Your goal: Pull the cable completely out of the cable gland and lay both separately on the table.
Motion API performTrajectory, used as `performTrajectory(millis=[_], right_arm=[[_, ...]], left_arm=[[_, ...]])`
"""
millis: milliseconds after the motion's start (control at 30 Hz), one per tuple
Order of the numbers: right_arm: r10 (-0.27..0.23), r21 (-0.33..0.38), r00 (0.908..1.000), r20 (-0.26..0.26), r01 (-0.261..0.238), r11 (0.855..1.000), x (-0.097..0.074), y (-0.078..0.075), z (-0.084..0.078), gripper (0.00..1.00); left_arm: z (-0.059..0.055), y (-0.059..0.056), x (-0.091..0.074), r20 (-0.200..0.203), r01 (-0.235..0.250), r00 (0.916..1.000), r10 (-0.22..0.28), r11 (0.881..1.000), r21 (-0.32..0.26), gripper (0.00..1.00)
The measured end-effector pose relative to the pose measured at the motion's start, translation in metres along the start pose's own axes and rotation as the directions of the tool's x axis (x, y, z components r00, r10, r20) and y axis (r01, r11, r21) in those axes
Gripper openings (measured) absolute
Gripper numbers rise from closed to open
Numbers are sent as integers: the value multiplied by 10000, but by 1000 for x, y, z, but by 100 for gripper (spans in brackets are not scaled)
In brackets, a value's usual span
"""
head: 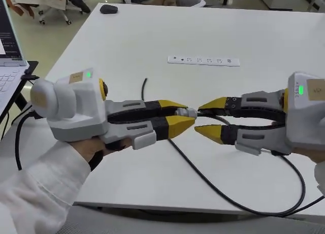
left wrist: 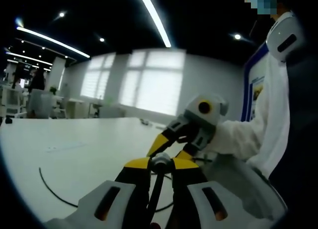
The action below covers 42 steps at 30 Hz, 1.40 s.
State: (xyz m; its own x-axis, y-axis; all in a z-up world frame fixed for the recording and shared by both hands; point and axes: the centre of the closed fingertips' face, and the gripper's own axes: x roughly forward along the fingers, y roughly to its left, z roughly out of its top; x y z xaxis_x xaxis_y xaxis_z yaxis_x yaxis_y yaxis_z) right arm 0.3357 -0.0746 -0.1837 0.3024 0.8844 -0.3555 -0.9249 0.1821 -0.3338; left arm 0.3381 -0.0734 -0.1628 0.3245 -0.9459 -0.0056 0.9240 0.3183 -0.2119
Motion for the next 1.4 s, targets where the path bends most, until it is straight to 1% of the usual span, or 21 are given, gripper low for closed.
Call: performTrajectory(millis=[100,167,267,467,667,733,867,1033,1167,1333,1400], right_arm=[[-38,-24,9999,94,38,10000,0,0,2,12],[-60,-45,9999,101,61,10000,0,0,3,6],[-30,-32,9999,124,30,10000,0,0,3,6],[-132,-11,9999,95,133,9999,2,-1,4,5],[-125,56,9999,-12,126,9999,2,-2,2,5],[-170,32,9997,-150,170,9998,1,-3,-1,5],[-343,163,9993,-159,346,9993,-4,-8,-2,5],[-636,267,9969,-463,648,9975,-13,-16,-10,5],[-799,346,9953,-555,819,9960,-20,-18,-14,5],[-1120,521,9907,-775,1162,9919,-32,-24,-25,5],[-1174,588,9900,-778,1221,9908,-36,-25,-26,5]], left_arm=[[-1,-3,1,-54,121,9999,-121,9999,-3,17],[-2,-4,1,-90,198,9998,-199,9998,-29,17],[-3,-4,1,-53,216,9998,-217,9997,-124,17],[-1,-2,0,8,170,9999,-170,9997,-193,17],[-2,-1,0,-43,138,9999,-139,9997,-209,17],[-2,0,-1,-67,105,9999,-107,9998,-187,17],[2,2,-3,87,50,10000,-48,9998,-211,17],[5,5,-5,208,17,9998,-11,9996,-288,17],[8,5,-6,296,-34,9996,42,9997,-250,17],[11,6,-8,404,-163,9990,172,9996,-225,17],[12,7,-9,448,-224,9987,235,9994,-253,17]])
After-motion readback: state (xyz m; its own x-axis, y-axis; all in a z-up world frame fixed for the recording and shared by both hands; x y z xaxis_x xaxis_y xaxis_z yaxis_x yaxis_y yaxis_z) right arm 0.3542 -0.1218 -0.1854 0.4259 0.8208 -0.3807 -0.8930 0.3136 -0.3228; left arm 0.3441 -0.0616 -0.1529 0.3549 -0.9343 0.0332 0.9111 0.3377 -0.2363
